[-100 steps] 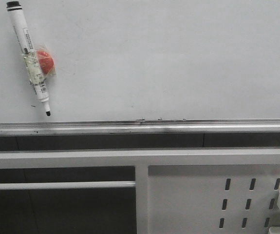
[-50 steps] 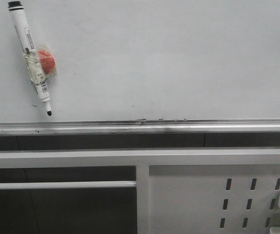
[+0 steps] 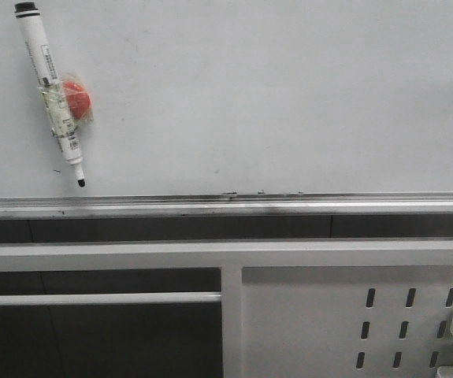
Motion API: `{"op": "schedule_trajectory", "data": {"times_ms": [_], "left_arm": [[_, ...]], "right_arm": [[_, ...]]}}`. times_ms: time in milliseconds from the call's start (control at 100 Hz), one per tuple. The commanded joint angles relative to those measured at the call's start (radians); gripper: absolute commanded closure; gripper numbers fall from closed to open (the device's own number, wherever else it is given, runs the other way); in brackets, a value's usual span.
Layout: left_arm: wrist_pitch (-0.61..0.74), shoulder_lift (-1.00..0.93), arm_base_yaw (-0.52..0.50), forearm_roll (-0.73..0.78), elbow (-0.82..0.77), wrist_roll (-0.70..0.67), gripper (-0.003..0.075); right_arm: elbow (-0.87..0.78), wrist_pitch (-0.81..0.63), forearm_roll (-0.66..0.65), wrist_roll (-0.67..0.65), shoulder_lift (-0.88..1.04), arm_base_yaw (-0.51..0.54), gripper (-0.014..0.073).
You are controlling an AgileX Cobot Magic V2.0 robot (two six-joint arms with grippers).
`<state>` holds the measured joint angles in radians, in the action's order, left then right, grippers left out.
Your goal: Write number 1 on whiteboard
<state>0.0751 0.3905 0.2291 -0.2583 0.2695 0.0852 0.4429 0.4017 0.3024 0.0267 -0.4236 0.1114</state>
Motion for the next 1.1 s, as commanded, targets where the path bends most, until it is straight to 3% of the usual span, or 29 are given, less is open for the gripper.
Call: {"op": "schedule_trajectory", "data": {"times_ms": [0,210,440,890,1090], "left_arm": [[0.054,0.048,0.069,0.003,0.018,-0.010,0.0317],[0.193,0.190,0.284,0.005,-0.043,-0.010,0.0317],[0.498,0.398,0.451,0.005,-0.096,-0.010,0.0320],[1.047,0.917,0.622,-0.095,-0.099,-0.077,0.0321],[1.287,1.109,0.628,-0.159,-0.099,-0.264,0.0321]], "right_arm": [[0.039,-0.056,0.019,0.051,-0.010,-0.003,0.0663],[0.041,-0.051,0.019,0.141,-0.010,-0.033,0.0663],[0.091,-0.007,0.019,0.267,-0.010,-0.146,0.0663],[0.150,-0.017,0.054,0.286,-0.010,-0.310,0.0663],[0.150,-0.041,0.055,0.286,-0.010,-0.331,0.0663]]}}
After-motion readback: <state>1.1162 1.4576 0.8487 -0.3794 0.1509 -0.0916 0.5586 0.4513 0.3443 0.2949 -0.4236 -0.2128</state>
